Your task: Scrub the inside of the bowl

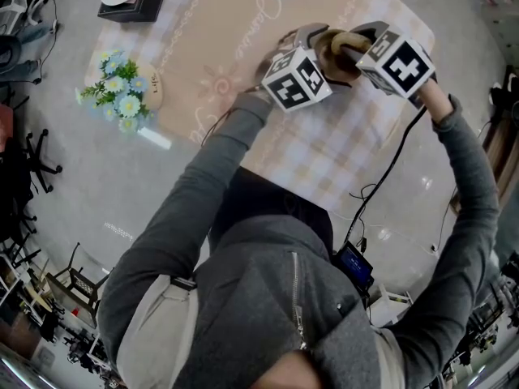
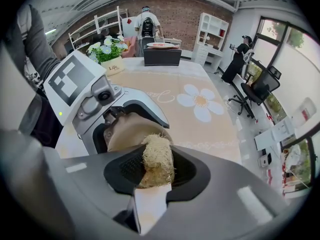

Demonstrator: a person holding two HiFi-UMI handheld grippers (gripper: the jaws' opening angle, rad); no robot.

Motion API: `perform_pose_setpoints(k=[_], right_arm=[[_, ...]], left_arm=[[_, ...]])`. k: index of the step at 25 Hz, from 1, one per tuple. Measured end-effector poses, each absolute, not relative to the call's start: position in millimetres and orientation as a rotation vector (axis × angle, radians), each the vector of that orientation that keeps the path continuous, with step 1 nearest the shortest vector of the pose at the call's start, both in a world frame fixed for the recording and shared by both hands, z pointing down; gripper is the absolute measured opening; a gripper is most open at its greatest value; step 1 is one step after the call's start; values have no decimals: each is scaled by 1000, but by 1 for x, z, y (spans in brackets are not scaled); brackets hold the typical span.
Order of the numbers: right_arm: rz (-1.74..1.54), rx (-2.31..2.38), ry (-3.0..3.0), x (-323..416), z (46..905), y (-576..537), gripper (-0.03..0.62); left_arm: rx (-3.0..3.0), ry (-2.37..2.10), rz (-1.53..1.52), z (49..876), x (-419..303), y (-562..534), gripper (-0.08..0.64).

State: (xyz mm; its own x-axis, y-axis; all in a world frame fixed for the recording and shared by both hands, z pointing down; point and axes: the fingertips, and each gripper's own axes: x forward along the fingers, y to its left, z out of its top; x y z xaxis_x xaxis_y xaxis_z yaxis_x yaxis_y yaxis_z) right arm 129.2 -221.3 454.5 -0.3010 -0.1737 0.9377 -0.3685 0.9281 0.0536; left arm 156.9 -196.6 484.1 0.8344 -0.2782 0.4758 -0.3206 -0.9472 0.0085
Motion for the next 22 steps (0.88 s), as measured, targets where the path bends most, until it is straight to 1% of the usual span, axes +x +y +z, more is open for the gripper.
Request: perform_pose_setpoints(k=[22], right_arm=[[264, 400, -1868, 141, 460, -200, 104]], left_arm=[[2923, -480, 738, 485, 157, -197, 581]])
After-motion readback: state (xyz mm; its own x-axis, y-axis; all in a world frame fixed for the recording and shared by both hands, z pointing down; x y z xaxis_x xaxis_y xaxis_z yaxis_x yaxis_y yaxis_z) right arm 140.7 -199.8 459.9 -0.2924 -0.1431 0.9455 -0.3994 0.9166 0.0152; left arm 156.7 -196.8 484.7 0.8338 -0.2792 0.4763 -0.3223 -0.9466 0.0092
